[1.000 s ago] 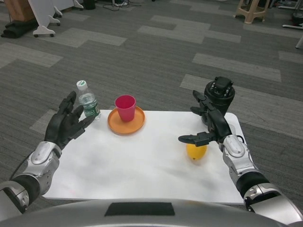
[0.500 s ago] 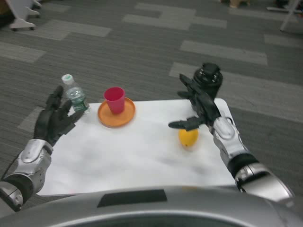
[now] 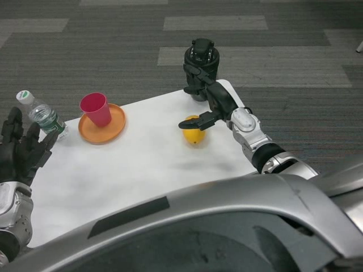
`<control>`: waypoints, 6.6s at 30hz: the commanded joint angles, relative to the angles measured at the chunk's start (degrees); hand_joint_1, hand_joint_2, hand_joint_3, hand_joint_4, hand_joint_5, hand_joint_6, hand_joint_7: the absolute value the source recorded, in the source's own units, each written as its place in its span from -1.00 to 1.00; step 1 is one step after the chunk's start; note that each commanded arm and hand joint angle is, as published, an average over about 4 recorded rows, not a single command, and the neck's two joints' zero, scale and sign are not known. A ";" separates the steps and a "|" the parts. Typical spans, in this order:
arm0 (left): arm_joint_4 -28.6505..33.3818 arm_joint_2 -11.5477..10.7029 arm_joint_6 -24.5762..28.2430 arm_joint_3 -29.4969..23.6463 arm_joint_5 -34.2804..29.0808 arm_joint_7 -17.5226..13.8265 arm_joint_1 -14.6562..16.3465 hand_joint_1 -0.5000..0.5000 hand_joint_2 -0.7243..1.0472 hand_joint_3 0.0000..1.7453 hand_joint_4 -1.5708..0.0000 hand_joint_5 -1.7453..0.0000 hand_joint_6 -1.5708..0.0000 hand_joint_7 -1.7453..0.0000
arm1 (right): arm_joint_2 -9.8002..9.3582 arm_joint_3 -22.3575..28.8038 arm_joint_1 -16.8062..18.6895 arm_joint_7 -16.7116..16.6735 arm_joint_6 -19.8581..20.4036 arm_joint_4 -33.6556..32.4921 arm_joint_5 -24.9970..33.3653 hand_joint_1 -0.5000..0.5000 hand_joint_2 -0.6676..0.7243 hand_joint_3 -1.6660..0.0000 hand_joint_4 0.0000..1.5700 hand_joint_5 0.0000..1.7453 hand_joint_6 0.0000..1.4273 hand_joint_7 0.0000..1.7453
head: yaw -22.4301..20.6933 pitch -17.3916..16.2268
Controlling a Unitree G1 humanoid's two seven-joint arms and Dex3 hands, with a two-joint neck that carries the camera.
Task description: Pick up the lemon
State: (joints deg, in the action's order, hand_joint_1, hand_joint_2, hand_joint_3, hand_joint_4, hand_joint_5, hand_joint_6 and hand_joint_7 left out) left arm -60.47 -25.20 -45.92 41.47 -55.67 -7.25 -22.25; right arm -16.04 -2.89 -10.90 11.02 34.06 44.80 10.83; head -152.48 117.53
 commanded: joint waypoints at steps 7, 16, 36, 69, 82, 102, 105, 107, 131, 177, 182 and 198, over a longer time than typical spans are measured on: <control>0.00 -0.94 -0.40 -0.43 -0.22 0.04 -0.39 1.00 1.00 -0.95 1.00 0.76 1.00 1.00 | -0.18 5.66 4.05 1.63 -0.44 -2.66 0.46 0.25 -0.32 0.43 -1.00 0.14 -1.00 -0.88 | -0.27 1.85; -0.08 -0.99 -0.40 -0.34 -0.22 0.04 -0.52 1.00 1.00 -1.00 1.00 0.76 1.00 1.00 | -0.88 6.45 5.01 3.79 -1.41 1.56 0.51 0.15 0.59 0.88 -1.00 -0.08 -1.00 -0.92 | -0.61 3.08; -0.08 -0.99 -0.35 -0.34 -0.22 0.04 -0.52 1.00 1.00 -0.93 1.00 0.76 1.00 1.00 | 1.80 1.53 0.57 2.60 -1.06 11.58 -2.83 0.00 0.27 0.90 -1.00 -0.50 -1.00 -0.92 | -1.58 3.39; 1.21 -1.01 -0.40 -0.78 -0.22 0.04 -0.06 1.00 1.00 -1.00 1.00 0.76 1.00 1.00 | 1.32 1.42 -11.82 -6.83 -0.57 28.19 -15.05 -0.17 0.11 0.88 -1.00 -0.44 -1.00 -0.94 | -2.14 3.50; 1.54 -1.16 -0.40 -0.96 -0.22 0.04 -0.08 1.00 1.00 -0.90 1.00 0.76 1.00 1.00 | 2.42 -0.06 -12.08 -6.98 -1.85 31.22 -16.72 -0.25 0.09 0.90 -1.00 -0.28 -1.00 -0.96 | -1.97 3.38; 3.23 -1.16 -0.40 -1.57 -0.22 0.04 0.10 1.00 1.00 -0.90 1.00 0.76 1.00 1.00 | 4.15 -0.80 -13.36 -14.34 -3.56 31.66 -25.99 -0.35 -0.45 0.64 -1.00 0.31 -1.00 -0.94 | -2.21 3.50; 3.32 -1.16 -0.48 -1.68 -0.22 0.00 0.10 1.00 1.00 -0.90 1.00 0.76 1.00 1.00 | 4.02 -0.80 -13.58 -15.22 -4.29 31.55 -28.01 -0.42 -0.59 0.52 -1.00 0.42 -1.00 -0.96 | -2.20 3.48; 3.43 -1.16 -0.59 -1.79 -0.22 0.02 0.10 1.00 1.00 -0.90 1.00 0.76 1.00 1.00 | 4.04 -0.80 -13.93 -15.59 -5.39 31.24 -30.52 -0.46 -0.64 0.40 -1.00 0.44 -1.00 -0.98 | -2.28 3.35; 4.05 -1.34 -1.19 -2.63 -0.22 0.04 0.27 1.00 1.00 -0.90 1.00 0.76 1.00 1.00 | 4.24 -0.45 -14.26 -16.06 -10.50 27.86 -39.83 -0.75 -0.80 -0.71 -1.00 0.92 -1.00 -0.22 | -2.79 3.01; 4.05 -1.52 -1.28 -2.98 -0.14 0.04 0.10 1.00 1.00 -0.90 1.00 0.76 1.00 1.00 | 3.82 -10.60 -5.62 -16.56 -6.11 -2.00 -14.30 -0.73 -0.82 -0.52 -0.89 1.00 -0.60 0.52 | -18.91 6.81; 3.98 -1.52 -1.28 -2.96 -0.11 0.04 -0.06 1.00 1.00 -0.90 1.00 0.76 1.00 1.00 | 3.71 -11.24 -5.62 -16.56 -5.67 -3.14 -12.70 -0.75 -0.82 -0.52 -0.87 1.00 -0.60 0.52 | -23.57 6.67; 3.96 -1.52 -1.28 -2.98 0.04 0.04 -0.17 1.00 1.00 -0.90 1.00 0.76 1.00 1.00 | 3.34 -10.38 -5.53 -16.56 -5.67 -3.93 -12.41 -0.71 -0.82 -0.52 -0.87 1.00 -0.60 0.52 | -26.63 7.98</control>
State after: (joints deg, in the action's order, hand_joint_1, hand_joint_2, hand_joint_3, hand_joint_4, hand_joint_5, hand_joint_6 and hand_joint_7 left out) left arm -56.32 -25.77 -46.98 38.84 -55.63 -7.24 -21.93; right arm -12.18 -14.05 -16.17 -5.61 27.74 41.32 -2.27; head -179.18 125.40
